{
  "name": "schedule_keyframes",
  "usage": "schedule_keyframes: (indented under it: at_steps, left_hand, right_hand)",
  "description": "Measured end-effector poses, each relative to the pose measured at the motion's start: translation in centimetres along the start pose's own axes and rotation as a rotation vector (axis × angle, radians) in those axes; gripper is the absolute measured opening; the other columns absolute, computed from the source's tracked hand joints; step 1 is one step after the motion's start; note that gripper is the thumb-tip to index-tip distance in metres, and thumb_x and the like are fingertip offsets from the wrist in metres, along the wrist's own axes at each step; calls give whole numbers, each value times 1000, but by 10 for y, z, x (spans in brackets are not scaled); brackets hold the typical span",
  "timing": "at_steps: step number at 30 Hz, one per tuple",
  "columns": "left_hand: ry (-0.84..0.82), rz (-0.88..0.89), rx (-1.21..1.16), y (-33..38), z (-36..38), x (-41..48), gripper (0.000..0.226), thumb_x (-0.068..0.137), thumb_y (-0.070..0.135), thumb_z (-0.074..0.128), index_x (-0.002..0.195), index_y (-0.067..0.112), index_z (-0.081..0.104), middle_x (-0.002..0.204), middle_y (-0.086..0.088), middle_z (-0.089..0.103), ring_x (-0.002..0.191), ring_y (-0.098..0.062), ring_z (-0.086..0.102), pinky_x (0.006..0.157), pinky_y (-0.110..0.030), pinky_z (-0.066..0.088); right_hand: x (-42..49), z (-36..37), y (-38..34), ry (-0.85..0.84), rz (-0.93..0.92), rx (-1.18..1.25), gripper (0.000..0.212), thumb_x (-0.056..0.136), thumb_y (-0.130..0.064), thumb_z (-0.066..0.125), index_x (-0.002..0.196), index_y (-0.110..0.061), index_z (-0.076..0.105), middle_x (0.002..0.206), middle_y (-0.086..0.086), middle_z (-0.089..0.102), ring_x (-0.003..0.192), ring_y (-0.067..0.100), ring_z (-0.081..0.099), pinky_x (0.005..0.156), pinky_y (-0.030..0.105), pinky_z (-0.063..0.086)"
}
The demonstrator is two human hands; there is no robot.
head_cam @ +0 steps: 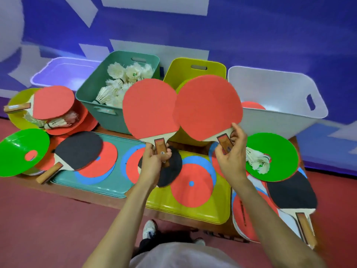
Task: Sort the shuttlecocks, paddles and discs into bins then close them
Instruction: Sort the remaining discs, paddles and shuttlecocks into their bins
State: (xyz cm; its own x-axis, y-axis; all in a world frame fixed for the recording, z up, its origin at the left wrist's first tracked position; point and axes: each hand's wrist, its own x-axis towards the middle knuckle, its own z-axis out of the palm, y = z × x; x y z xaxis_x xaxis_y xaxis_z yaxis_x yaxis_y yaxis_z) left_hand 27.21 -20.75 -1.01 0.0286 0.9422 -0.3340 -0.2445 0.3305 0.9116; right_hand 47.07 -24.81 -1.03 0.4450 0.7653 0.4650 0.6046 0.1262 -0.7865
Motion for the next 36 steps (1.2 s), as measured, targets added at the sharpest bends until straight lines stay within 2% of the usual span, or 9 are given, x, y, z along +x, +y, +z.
schedule_keyframes:
  at_steps: [4,8,13,17,20,24,27,31,36]
  left_hand:
    - [-142,37,160,23,38,20,40,77,-20,54,80,16,36,82,-6,55,69,-9,57,54,-16,44]
    - [-244,14,292,49,78,40,44,80,-13,56,106,15,34,97,-6,56,79,-10,62,56,-21,40]
    - [-305,-43,352,79,123,77,47,74,-15,63,109,10,43,104,-7,48,85,-25,57,75,-45,49]
    - [-387,-89,421,98,164,114,50,74,-16,61,115,6,42,103,-15,49,81,-25,55,65,-33,43]
    - [-394,-89,512,107,195,138,62,74,-14,61,127,6,37,103,-16,51,70,-23,53,56,-27,39]
    - [-391,-39,621,108,218,165,48,75,-16,59,104,14,36,86,-9,42,65,-22,49,56,-31,37]
    - [-398,-90,618,106,221,181,59,74,-16,61,119,12,36,89,-7,47,71,-26,52,60,-32,40]
    - [-485,-163,607,106,233,191,54,72,-17,62,114,11,42,105,-12,50,83,-28,56,60,-30,42]
    - [-585,-196,665,92,265,196,53,73,-19,59,113,10,42,91,-5,51,81,-26,55,61,-31,43]
  right_hand:
    - [22,-30,13,74,73,-56,72,69,13,57,136,-7,38,118,9,42,100,8,40,92,12,36]
    - [45,-51,18,98,200,-114,72,71,11,56,138,-9,38,117,8,43,90,1,37,80,-3,27]
    - [92,-75,32,51,355,-268,66,78,-4,58,141,-14,38,108,10,47,100,22,47,81,16,30]
    - [148,-93,51,-37,379,-421,52,76,-17,62,127,-13,51,96,14,53,95,34,54,75,30,36]
    - [188,-104,65,-128,478,-553,46,79,-13,64,122,-4,53,109,25,59,104,40,54,79,37,41]
    - [226,-114,91,-308,670,-610,38,80,-12,61,116,-2,56,109,23,61,89,36,60,67,34,44]
    - [243,-122,114,-418,699,-608,39,78,-8,59,116,0,57,107,19,62,76,30,57,62,31,44]
    - [259,-127,146,-533,720,-494,51,76,-3,62,124,-12,50,108,10,61,95,26,61,70,30,49]
    - [276,-125,184,-701,722,-585,62,72,-8,65,128,-17,38,97,6,55,81,22,57,60,31,45]
